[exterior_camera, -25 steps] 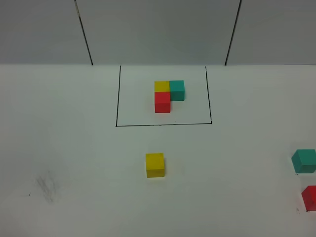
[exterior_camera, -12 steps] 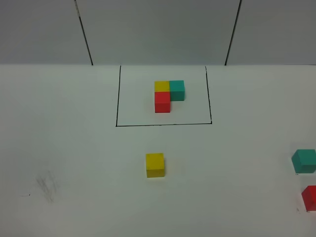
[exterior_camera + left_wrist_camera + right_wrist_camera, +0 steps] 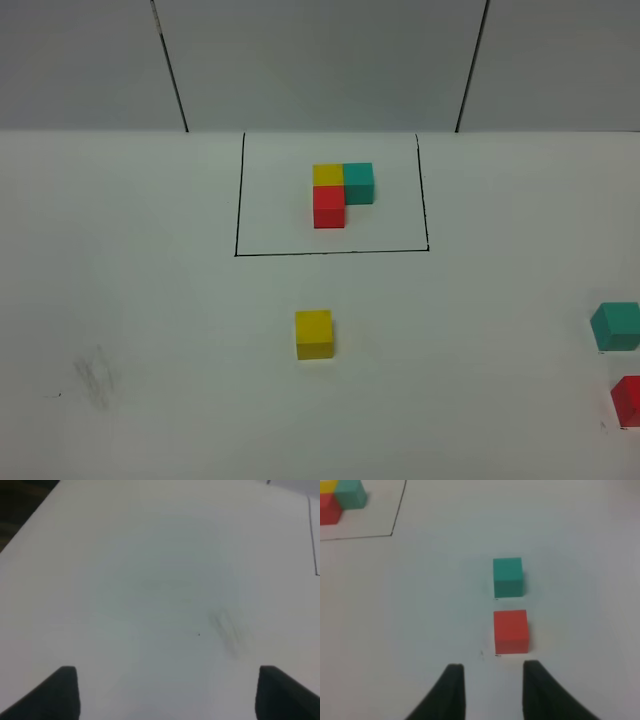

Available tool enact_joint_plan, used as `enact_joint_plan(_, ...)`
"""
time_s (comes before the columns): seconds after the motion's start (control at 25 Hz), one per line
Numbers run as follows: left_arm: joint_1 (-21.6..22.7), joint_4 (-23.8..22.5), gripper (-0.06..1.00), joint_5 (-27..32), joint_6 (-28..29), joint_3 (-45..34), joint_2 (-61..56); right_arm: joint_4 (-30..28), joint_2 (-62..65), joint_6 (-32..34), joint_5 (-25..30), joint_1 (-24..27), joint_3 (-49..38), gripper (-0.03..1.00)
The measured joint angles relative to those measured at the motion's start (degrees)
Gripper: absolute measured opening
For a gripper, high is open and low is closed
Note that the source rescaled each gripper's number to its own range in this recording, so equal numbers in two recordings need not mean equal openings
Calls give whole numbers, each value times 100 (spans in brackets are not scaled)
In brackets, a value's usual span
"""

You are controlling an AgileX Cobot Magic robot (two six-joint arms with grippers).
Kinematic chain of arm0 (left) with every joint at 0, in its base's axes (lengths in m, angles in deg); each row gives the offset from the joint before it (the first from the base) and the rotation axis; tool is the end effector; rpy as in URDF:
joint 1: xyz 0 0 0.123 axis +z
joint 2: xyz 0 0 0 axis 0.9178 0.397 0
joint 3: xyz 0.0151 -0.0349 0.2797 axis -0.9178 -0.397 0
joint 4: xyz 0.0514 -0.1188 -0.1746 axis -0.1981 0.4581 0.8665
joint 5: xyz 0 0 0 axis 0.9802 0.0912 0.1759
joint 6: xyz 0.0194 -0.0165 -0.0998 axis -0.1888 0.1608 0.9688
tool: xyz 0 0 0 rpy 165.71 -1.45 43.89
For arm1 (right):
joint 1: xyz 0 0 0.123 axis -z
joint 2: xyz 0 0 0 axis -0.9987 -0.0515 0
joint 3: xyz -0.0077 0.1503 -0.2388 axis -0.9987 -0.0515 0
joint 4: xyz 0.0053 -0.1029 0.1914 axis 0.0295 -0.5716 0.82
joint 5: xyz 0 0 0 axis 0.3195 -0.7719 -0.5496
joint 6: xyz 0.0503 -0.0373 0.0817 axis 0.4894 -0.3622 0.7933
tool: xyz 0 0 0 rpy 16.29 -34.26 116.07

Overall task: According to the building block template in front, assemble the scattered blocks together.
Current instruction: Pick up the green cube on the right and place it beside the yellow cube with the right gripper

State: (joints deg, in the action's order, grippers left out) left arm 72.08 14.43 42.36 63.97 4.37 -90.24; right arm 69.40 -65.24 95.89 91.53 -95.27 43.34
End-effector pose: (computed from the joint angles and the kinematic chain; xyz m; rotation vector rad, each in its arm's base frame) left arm -0.0247 0.0073 0.2583 -0.3343 1.9906 0.0428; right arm -0.0218 -0.0102 0.2490 0.0186 2.0763 0.0920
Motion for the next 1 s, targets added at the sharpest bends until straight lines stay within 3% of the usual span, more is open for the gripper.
enact_joint_plan(0.72, 82, 0, 66, -5, 0, 0, 0, 44, 0, 14, 0, 0, 0, 2)
enact_joint_plan(0.84, 82, 0, 66, -5, 0, 0, 0, 44, -170, 182, -11, 0, 5, 11)
enact_joint_plan(1.0, 82, 0, 66, -5, 0, 0, 0, 44, -954, 437, -218, 0, 94, 40)
